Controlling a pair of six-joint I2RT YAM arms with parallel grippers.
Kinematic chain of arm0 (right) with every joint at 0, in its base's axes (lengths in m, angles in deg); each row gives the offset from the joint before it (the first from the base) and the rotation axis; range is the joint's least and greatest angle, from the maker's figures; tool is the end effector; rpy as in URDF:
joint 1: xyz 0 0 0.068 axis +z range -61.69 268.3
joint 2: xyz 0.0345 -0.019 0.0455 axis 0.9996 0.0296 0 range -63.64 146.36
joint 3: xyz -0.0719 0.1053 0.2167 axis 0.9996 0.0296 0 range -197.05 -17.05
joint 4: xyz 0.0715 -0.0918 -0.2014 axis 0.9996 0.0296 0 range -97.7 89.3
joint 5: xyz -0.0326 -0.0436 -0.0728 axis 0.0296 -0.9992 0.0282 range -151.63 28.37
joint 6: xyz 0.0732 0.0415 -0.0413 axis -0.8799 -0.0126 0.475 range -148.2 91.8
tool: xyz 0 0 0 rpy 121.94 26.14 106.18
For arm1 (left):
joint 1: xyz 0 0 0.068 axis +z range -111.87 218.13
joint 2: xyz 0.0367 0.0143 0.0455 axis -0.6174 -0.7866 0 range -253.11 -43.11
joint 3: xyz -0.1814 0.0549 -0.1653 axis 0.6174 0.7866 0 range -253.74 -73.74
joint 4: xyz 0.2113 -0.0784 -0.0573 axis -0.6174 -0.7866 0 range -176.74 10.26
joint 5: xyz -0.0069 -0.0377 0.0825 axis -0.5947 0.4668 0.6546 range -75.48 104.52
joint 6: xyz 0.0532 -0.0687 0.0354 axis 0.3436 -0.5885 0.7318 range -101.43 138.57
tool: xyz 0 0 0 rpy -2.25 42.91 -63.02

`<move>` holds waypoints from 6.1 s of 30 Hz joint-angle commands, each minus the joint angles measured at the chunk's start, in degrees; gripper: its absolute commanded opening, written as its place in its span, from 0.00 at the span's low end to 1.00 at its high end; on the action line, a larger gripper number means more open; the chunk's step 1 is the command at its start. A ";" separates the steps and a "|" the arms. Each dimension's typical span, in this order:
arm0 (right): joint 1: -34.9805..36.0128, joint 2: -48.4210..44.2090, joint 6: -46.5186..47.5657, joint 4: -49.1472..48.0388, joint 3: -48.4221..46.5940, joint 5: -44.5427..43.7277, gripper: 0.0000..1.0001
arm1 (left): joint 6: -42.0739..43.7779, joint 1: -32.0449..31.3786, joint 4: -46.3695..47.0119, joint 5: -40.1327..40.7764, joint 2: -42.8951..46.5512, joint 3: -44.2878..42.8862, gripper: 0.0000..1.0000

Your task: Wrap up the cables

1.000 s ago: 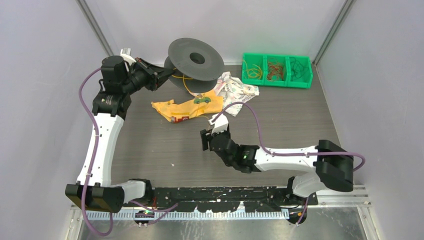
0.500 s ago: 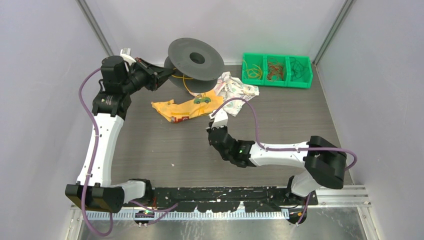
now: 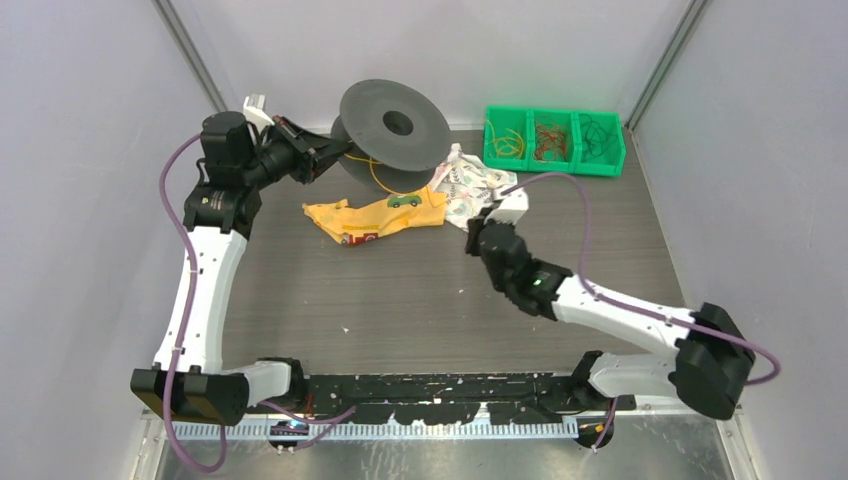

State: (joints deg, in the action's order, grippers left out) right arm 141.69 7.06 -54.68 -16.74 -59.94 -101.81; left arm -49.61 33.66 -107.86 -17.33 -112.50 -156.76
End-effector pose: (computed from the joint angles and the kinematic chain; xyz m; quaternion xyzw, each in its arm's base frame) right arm 0.2159 0.1991 0.2506 0.0169 0.7890 0.1370 0.5987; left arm 0.2656 -0.0656 0.4121 -0.2586 0.7344 -0.5235 0.3459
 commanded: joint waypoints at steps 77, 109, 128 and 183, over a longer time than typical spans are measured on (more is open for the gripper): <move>-30.04 6.46 -5.85 30.47 -54.43 47.07 0.01 | 57.35 -38.02 -22.87 29.41 -17.47 -9.30 0.01; -15.68 0.30 -6.60 30.57 -50.36 45.10 0.01 | 31.61 -30.53 -12.40 37.76 -19.26 -9.79 0.01; -0.09 2.72 -8.47 31.63 -45.32 46.67 0.01 | 22.16 -24.45 -9.32 39.43 -20.12 -10.27 0.01; -24.49 -3.82 -21.00 20.46 -17.85 53.44 0.01 | -7.05 -4.32 16.31 0.90 -4.11 4.25 0.01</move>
State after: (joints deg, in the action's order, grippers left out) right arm 119.33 4.11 -75.97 6.00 -77.45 -50.78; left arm -54.97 28.89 -101.41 -10.91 -119.29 -151.87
